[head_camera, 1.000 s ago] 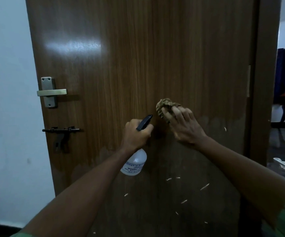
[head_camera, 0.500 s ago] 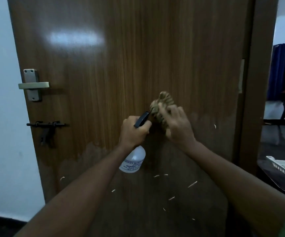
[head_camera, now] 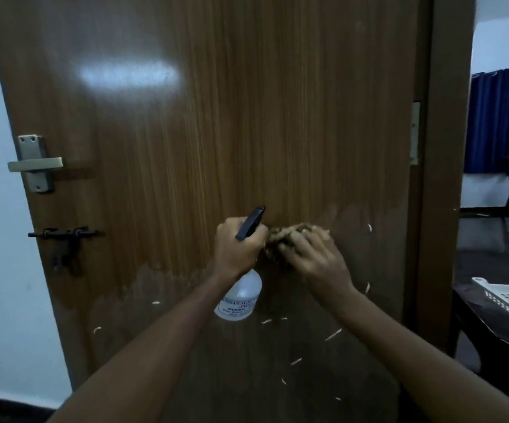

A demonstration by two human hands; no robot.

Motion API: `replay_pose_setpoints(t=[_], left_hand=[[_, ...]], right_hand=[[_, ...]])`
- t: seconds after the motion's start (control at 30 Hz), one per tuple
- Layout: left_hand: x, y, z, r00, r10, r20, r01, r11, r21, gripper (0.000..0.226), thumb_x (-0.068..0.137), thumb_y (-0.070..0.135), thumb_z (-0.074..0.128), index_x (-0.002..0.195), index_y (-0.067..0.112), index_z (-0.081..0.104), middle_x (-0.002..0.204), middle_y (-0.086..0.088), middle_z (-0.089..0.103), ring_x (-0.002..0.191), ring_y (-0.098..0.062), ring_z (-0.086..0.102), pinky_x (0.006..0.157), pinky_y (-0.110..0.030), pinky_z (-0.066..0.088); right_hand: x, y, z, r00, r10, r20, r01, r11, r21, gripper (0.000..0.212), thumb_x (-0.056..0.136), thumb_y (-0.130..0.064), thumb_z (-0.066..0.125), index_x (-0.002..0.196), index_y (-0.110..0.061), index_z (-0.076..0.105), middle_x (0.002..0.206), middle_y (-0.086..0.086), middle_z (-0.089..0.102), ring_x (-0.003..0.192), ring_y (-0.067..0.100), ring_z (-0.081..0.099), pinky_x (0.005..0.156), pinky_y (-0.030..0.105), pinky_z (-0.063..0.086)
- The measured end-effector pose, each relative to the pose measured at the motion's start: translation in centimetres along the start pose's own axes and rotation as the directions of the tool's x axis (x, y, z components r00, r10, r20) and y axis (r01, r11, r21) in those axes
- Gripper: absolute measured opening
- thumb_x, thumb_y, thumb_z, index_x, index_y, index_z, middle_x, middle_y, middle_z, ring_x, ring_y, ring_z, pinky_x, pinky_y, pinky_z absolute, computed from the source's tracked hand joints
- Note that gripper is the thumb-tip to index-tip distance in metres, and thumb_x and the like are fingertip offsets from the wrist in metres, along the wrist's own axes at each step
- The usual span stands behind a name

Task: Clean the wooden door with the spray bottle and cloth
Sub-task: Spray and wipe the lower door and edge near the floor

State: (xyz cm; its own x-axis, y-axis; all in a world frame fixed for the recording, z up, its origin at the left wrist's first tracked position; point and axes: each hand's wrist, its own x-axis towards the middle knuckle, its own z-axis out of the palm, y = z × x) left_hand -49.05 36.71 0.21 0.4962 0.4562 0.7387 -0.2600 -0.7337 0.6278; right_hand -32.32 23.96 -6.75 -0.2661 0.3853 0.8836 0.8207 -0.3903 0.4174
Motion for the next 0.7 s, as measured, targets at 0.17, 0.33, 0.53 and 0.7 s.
replay_pose_setpoints(t=[0.17, 0.33, 0.53, 0.7], left_hand=[[0.0, 0.2, 1.8, 0.999, -0.019, 0.027, 0.020, 1.000, -0.006, 0.032, 0.094, 0.013, 0.064, 0.066, -0.003, 0.064, 0.056, -0.018, 0.062, 0.047, -0.042, 0.059, 0.043, -0.045, 0.044], [0.1, 0.9, 3.6, 0.998, -0.027, 0.049, 0.031, 0.996, -0.083, 0.032, 0.098, 0.009, 0.063, 0.068, -0.001, 0.065, 0.051, -0.004, 0.061, 0.041, -0.020, 0.057, 0.041, -0.031, 0.043], [-0.4, 1.4, 5.0, 0.997, -0.016, 0.078, 0.023, 0.996, -0.083, 0.030, 0.093, 0.011, 0.062, 0.066, -0.003, 0.064, 0.051, -0.005, 0.060, 0.043, -0.024, 0.056, 0.045, -0.042, 0.044], [0.4, 2.0, 6.2, 0.996, -0.007, 0.089, 0.015, 0.995, -0.095, 0.031, 0.096, 0.009, 0.062, 0.068, -0.003, 0.066, 0.056, -0.011, 0.065, 0.043, -0.022, 0.058, 0.042, -0.032, 0.044]], right_hand=[[4.4, 3.5, -3.2, 0.971, 0.238, -0.036, -0.236, 0.971, 0.038, 0.045, 0.097, -0.013, 0.049, 0.141, -0.015, 0.058, 0.127, 0.013, 0.057, 0.109, 0.030, 0.057, 0.095, 0.046, 0.051], [6.8, 5.4, -3.9, 0.943, 0.329, -0.053, -0.331, 0.943, -0.032, 0.068, 0.096, -0.007, 0.056, 0.160, -0.009, 0.031, 0.128, 0.011, 0.054, 0.109, 0.024, 0.053, 0.100, 0.039, 0.047], [-3.2, 2.9, -3.5, 0.972, 0.212, 0.104, -0.202, 0.974, -0.100, 0.047, 0.088, -0.013, 0.070, 0.134, -0.012, 0.061, 0.122, 0.015, 0.058, 0.106, 0.033, 0.062, 0.092, 0.048, 0.057], [2.5, 6.4, -4.9, 0.900, 0.434, -0.029, -0.435, 0.898, -0.066, 0.040, 0.094, -0.004, 0.053, 0.132, -0.014, 0.062, 0.130, 0.013, 0.055, 0.110, 0.030, 0.056, 0.092, 0.046, 0.054]])
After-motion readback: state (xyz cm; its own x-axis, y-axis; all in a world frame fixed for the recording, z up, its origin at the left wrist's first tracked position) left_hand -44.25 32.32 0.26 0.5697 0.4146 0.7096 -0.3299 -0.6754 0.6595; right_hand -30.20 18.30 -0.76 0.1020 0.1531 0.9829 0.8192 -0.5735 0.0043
